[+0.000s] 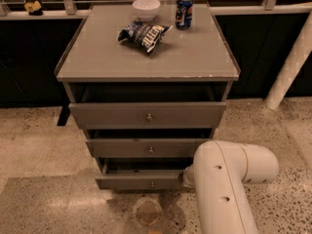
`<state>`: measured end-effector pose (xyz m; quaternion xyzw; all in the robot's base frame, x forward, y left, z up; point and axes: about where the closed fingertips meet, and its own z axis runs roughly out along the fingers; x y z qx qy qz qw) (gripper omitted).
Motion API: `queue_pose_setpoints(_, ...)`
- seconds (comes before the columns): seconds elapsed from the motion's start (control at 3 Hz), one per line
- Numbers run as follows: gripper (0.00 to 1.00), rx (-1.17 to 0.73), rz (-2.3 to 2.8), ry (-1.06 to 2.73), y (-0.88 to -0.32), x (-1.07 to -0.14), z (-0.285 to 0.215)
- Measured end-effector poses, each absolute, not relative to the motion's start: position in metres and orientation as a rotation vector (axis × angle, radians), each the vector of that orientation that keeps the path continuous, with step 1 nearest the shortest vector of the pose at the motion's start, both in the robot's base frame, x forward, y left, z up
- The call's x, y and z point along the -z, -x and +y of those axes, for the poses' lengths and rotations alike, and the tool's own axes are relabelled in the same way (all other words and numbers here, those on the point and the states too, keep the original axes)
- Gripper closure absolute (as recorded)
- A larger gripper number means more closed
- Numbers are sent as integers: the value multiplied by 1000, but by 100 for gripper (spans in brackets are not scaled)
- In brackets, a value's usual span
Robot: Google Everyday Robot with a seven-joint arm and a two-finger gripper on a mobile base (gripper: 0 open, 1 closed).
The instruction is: Open bottom drawer
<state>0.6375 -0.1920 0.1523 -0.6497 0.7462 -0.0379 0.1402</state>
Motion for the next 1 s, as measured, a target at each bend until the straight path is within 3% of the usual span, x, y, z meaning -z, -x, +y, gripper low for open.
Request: queue_pose_setpoints(1.0,100,109,2178,1876,-625,-153,-197)
